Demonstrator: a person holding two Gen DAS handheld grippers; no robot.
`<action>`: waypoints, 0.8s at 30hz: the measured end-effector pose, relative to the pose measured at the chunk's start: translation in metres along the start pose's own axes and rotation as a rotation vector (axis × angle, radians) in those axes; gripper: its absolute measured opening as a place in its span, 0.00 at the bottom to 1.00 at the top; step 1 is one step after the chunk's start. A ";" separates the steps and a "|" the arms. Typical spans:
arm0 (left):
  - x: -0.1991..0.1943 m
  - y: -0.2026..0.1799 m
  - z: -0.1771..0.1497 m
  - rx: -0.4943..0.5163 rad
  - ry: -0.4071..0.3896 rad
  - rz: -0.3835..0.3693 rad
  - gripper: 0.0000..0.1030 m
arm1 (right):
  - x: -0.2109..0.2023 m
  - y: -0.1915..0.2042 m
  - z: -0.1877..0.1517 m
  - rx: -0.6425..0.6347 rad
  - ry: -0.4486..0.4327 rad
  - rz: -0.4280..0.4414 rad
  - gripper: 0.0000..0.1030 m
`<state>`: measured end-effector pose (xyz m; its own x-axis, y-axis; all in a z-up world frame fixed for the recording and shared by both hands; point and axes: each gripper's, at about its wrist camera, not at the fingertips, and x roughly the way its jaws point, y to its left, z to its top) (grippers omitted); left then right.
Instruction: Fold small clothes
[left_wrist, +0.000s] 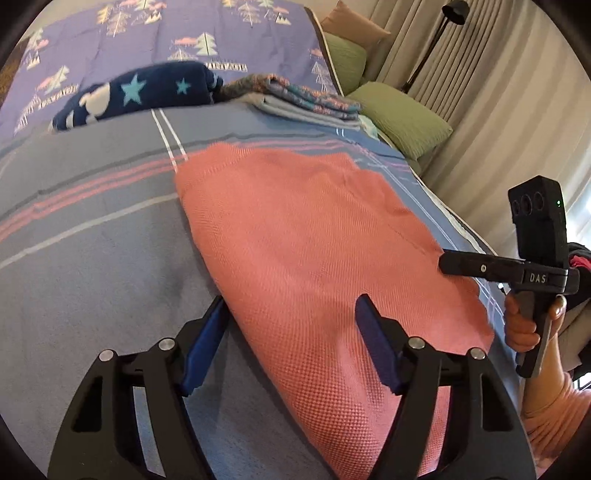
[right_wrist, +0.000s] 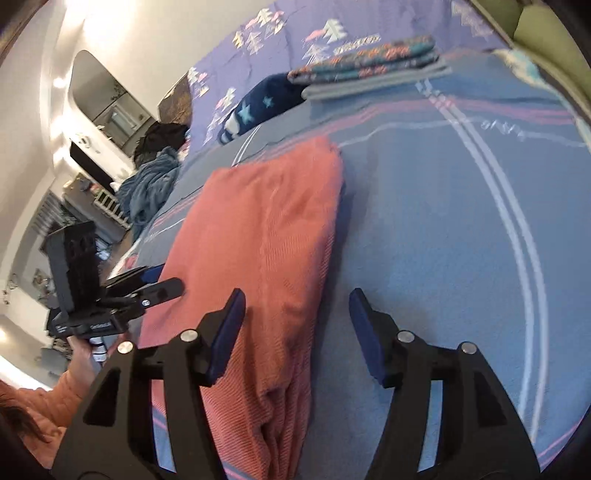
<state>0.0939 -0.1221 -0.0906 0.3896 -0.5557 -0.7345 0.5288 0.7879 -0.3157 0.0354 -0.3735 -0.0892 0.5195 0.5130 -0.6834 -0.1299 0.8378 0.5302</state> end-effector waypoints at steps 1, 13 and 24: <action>0.002 -0.001 -0.002 0.000 0.009 0.001 0.70 | 0.001 0.000 -0.001 -0.003 0.007 0.007 0.62; 0.013 0.006 0.005 -0.007 0.021 -0.044 0.73 | 0.022 -0.001 0.016 -0.012 0.030 0.057 0.65; 0.008 0.018 0.003 -0.054 0.025 -0.129 0.75 | 0.006 -0.003 0.001 -0.027 0.045 0.063 0.65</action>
<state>0.1089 -0.1135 -0.1002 0.3015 -0.6469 -0.7004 0.5315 0.7239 -0.4398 0.0399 -0.3730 -0.0936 0.4714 0.5724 -0.6709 -0.1846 0.8079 0.5596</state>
